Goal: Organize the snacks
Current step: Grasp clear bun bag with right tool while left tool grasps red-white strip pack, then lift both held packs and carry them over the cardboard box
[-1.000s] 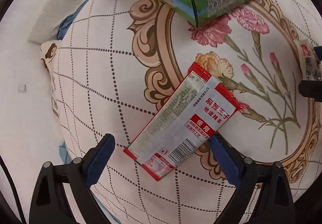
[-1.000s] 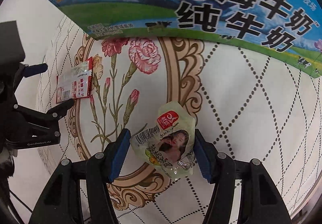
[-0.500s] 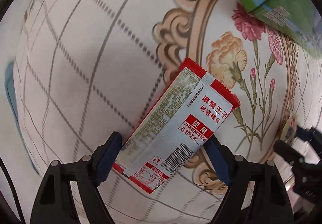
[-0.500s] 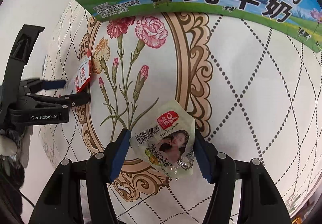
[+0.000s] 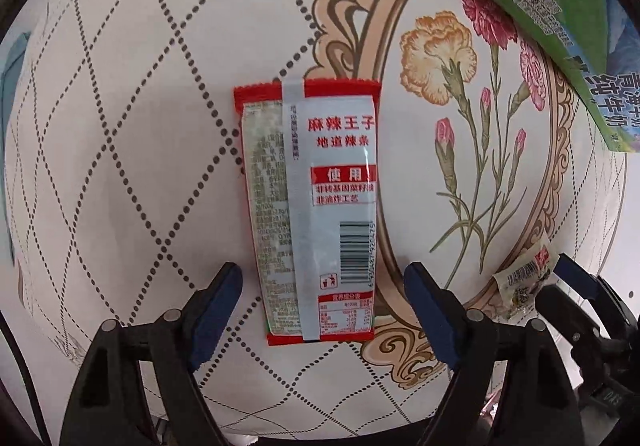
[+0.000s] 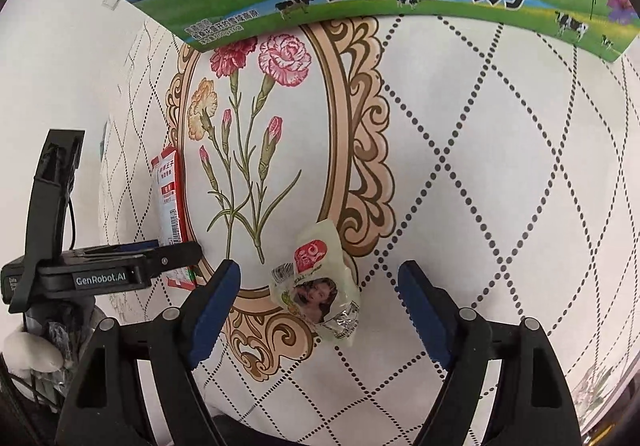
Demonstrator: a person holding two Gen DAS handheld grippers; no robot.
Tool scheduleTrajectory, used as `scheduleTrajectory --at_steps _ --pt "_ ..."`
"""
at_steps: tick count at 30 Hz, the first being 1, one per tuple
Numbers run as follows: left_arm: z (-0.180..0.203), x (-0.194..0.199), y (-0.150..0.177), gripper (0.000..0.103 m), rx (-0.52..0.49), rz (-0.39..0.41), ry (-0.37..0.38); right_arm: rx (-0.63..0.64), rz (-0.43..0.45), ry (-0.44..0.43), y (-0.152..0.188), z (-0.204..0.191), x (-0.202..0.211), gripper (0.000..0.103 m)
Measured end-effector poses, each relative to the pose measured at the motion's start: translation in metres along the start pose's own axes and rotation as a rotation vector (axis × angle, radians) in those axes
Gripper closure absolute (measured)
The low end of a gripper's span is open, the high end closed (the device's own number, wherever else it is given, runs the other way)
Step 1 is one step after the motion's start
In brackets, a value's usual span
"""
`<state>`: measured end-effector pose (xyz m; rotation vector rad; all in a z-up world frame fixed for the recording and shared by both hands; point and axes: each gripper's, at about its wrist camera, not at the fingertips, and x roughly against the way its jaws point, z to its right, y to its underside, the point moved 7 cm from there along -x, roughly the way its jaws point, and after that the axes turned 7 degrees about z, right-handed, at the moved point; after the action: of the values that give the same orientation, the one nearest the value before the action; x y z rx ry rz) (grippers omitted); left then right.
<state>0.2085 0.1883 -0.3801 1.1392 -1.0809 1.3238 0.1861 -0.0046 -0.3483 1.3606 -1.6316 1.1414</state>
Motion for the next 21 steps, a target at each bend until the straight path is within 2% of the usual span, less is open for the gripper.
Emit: scheduleTrajectory --at_steps 3,7,8,10,13,18,21 --pt "0.007 0.003 -0.016 0.02 -0.015 0.022 -0.029 0.058 0.001 0.014 0.001 -0.009 0.0 0.019" --pt "0.019 0.003 -0.033 0.022 -0.032 0.087 -0.049 0.056 -0.015 0.024 0.004 -0.018 -0.013 0.02" --pt "0.021 0.004 -0.034 0.026 -0.036 0.101 -0.053 0.053 -0.021 0.035 0.004 -0.019 -0.017 0.02" --pt "0.027 0.008 -0.031 0.046 -0.057 0.122 -0.072 0.047 -0.03 0.038 0.008 -0.02 -0.026 0.024" --pt "0.042 0.014 -0.022 0.055 -0.078 0.14 -0.077 0.062 -0.004 0.082 0.008 -0.016 -0.028 0.04" --pt "0.053 0.019 0.008 0.055 -0.056 0.132 -0.055 0.074 0.014 0.064 0.01 -0.006 -0.019 0.043" --pt "0.059 0.019 0.014 0.055 -0.073 0.133 -0.056 0.101 0.026 0.065 0.011 -0.001 -0.011 0.046"
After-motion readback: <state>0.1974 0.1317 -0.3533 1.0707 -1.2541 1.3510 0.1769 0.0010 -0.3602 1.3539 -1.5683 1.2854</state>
